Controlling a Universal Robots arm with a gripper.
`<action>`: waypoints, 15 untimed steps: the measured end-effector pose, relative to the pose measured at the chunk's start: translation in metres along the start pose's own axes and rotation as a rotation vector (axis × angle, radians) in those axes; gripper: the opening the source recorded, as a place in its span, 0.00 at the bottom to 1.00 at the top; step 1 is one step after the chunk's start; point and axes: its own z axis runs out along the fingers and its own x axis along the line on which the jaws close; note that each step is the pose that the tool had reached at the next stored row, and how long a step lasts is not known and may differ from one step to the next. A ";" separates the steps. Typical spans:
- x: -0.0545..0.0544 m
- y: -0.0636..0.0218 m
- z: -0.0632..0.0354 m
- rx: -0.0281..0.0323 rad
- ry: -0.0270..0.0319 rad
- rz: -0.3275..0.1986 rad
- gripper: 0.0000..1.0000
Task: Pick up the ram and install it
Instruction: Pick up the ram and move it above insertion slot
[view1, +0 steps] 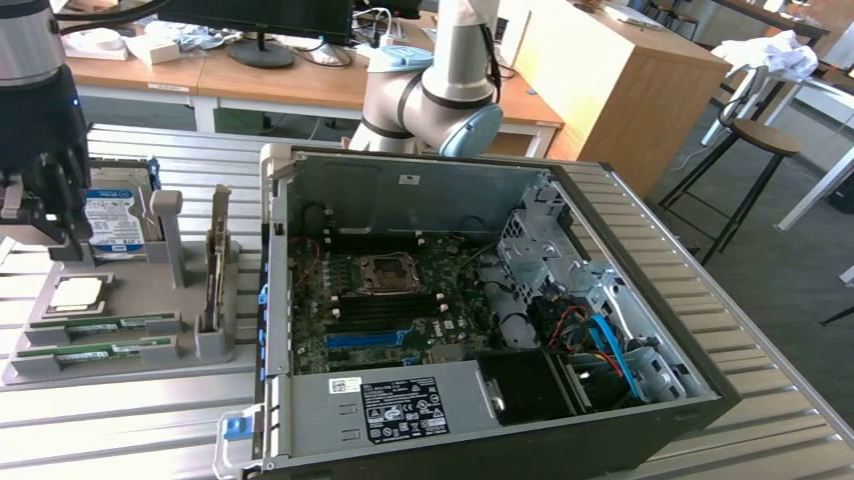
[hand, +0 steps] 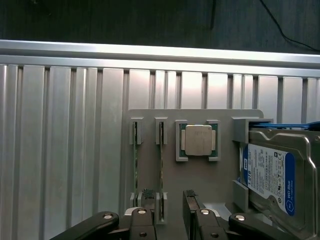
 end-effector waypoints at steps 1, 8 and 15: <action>0.000 0.0000 0.0009 0.0000 0.0000 0.000 0.36; 0.000 -0.0001 0.0067 0.0000 0.0000 0.000 0.36; 0.000 -0.0002 0.0123 0.0000 0.0000 0.000 0.36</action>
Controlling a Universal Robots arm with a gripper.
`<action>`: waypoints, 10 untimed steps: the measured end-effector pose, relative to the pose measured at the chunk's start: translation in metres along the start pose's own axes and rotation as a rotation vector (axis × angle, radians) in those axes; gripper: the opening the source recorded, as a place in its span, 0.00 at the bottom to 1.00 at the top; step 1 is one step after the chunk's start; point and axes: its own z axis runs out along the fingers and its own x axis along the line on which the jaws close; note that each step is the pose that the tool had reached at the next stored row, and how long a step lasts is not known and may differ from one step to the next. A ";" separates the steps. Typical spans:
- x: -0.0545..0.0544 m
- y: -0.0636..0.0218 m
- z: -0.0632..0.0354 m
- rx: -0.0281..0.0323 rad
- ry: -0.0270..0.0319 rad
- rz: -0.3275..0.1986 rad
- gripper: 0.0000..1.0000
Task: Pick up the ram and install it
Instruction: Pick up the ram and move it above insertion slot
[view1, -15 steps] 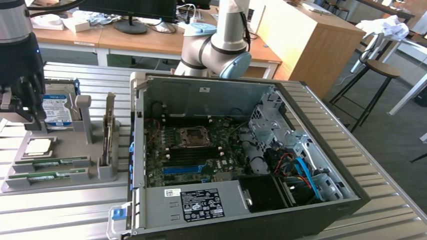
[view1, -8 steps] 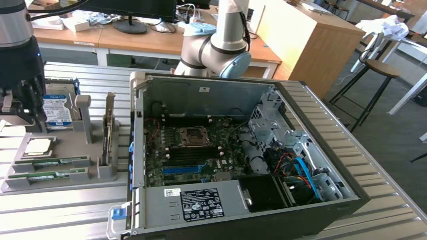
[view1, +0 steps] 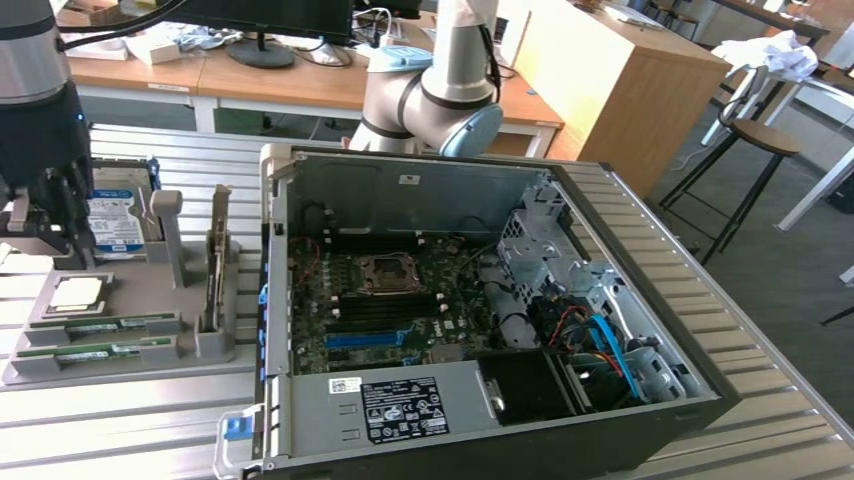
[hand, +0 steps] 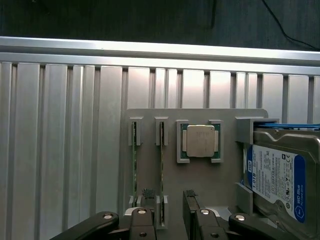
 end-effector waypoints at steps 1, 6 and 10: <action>0.000 0.0000 0.0008 -0.0001 0.0000 0.000 0.36; 0.000 -0.0001 0.0058 0.0000 0.0000 0.000 0.36; 0.000 -0.0001 0.0098 0.0000 0.0000 0.000 0.36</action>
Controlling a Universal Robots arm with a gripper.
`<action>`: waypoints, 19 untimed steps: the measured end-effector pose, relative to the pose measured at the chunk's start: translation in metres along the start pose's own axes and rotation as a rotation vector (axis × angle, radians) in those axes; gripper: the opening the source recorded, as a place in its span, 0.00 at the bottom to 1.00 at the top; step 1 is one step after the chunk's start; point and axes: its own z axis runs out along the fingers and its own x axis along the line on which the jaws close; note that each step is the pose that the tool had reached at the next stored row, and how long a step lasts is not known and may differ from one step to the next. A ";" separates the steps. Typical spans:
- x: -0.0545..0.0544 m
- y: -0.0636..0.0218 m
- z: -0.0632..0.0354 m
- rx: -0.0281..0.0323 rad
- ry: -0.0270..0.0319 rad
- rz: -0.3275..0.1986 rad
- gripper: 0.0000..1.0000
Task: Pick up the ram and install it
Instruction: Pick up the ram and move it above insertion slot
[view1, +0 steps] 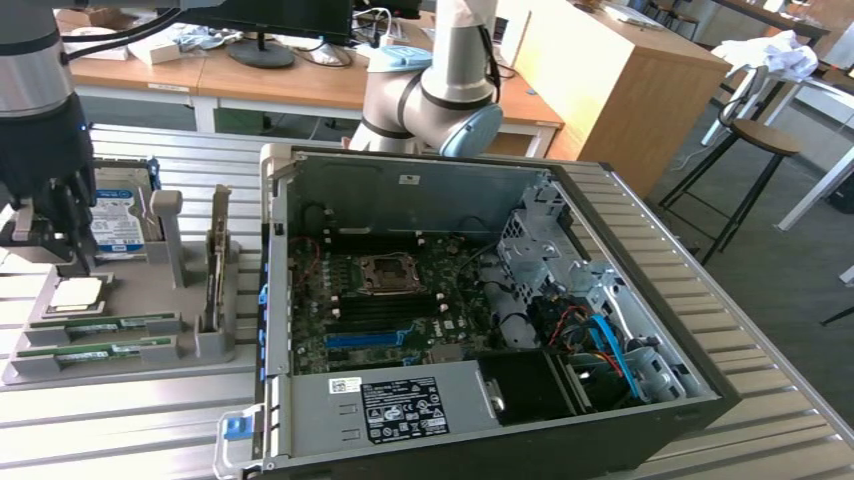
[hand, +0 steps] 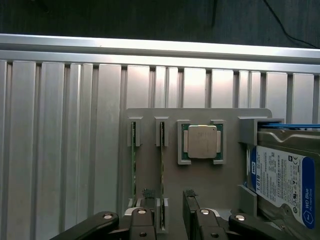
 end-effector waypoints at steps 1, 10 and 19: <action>0.000 0.0000 0.0010 0.0000 -0.0001 0.000 0.36; 0.000 -0.0001 0.0096 0.0000 -0.0001 0.000 0.36; 0.000 -0.0001 0.0121 0.0000 0.0000 0.000 0.36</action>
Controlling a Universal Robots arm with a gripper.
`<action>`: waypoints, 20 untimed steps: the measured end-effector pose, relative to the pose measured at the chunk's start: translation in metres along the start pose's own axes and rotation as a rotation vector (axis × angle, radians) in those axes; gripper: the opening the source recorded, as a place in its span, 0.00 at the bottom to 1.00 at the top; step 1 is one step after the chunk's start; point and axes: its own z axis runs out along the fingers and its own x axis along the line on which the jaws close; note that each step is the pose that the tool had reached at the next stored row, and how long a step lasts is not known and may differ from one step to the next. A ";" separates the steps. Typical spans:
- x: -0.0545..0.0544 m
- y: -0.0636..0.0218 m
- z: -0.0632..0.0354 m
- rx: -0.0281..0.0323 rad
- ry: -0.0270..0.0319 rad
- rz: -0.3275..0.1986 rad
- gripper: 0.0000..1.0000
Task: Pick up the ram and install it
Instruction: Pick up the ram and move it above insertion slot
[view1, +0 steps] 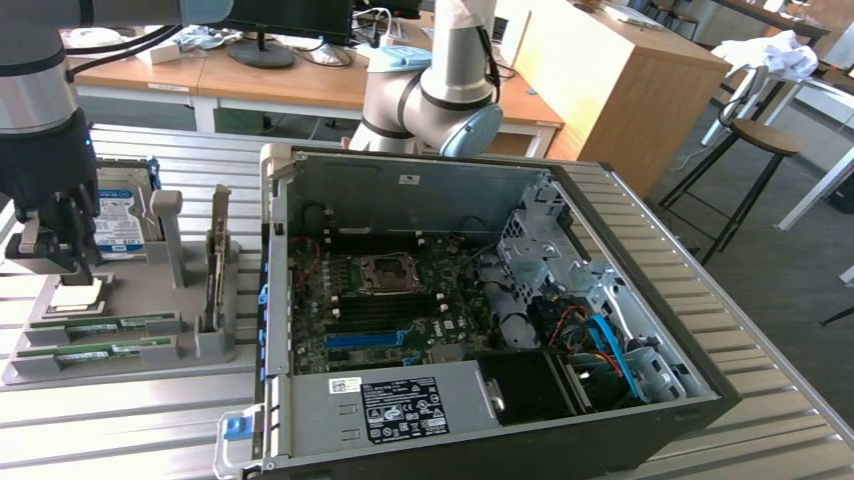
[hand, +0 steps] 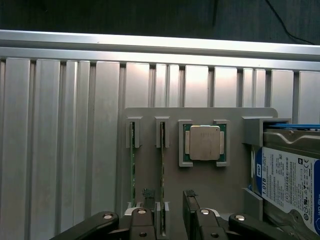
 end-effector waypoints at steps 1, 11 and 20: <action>0.000 0.0000 0.0001 0.0001 -0.0001 0.000 0.36; 0.008 0.0001 -0.0002 0.0000 0.0000 0.000 0.36; 0.014 0.0002 -0.0004 0.0000 0.0000 0.000 0.36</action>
